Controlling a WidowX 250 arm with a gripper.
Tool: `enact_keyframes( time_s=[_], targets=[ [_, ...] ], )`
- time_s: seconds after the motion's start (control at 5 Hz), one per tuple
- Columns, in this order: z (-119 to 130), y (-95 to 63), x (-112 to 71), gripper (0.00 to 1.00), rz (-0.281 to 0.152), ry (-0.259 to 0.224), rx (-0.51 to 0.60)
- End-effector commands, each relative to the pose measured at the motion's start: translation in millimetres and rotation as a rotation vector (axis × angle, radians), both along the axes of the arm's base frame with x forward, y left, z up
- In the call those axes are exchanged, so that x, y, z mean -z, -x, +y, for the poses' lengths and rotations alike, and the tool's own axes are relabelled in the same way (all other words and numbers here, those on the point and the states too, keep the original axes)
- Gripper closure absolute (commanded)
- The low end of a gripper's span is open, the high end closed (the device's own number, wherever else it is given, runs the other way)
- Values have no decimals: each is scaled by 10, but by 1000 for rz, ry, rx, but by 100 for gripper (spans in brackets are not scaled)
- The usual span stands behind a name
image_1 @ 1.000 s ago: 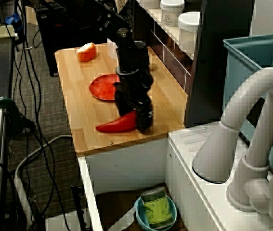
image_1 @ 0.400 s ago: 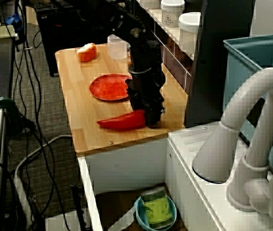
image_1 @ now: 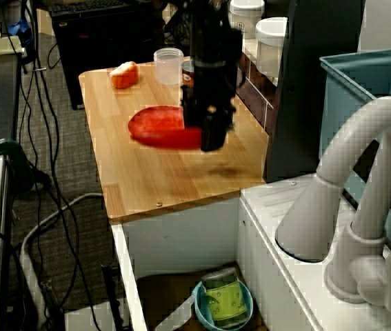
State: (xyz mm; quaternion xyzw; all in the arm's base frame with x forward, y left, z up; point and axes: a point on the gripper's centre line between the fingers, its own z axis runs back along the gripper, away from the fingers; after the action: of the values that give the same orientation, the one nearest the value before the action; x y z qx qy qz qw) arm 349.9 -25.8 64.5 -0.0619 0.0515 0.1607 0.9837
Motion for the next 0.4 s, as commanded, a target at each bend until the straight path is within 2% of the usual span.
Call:
enact_keyframes(
  time_s=[0.0, 0.2],
  targets=[
    [380, 65, -743, 100, -92, 13, 85],
    [717, 94, -751, 100, -135, -11, 116]
  ],
)
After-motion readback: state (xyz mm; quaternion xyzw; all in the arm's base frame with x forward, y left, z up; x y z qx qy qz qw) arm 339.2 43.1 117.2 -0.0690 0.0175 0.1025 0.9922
